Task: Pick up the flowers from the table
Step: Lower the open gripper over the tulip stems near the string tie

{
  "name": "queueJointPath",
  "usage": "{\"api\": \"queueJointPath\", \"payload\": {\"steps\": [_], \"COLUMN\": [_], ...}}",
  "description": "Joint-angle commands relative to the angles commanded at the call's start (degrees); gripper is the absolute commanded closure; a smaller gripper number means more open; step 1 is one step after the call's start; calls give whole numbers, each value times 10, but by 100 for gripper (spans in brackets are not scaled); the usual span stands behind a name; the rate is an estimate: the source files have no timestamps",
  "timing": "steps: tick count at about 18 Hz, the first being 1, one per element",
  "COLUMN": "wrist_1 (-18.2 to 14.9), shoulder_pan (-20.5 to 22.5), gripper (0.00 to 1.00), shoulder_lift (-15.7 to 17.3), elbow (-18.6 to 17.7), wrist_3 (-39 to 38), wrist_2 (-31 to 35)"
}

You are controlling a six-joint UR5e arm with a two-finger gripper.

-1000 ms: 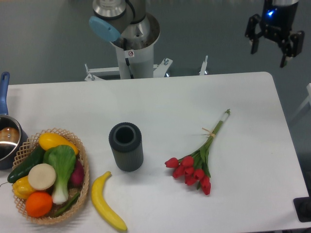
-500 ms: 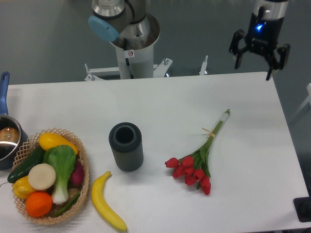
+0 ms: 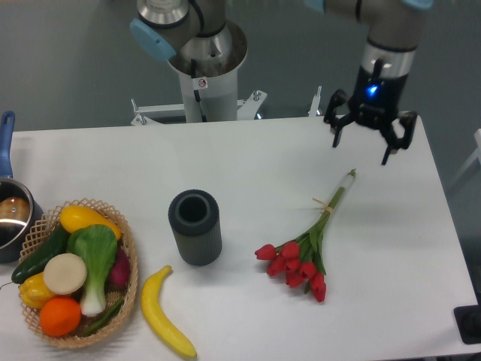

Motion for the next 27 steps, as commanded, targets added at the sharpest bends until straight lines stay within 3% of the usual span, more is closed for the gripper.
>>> {"api": "queueJointPath", "payload": {"steps": [4,9,11,14,21,27], "wrist_1": [4,3,-1,-1,4,8], "shoulder_pan": [-18,-19,-15,-17,-19,-20], "gripper": [0,0,0,0,0,0], "shoulder_lift": [-49,-115,-140,-163,-196,-199], "elbow": [27,37,58,63,57,48], "wrist_3": [-31,-40,-65,-77,-77,-71], "wrist_2": [4,-1,-20,-31,-36,-35]}}
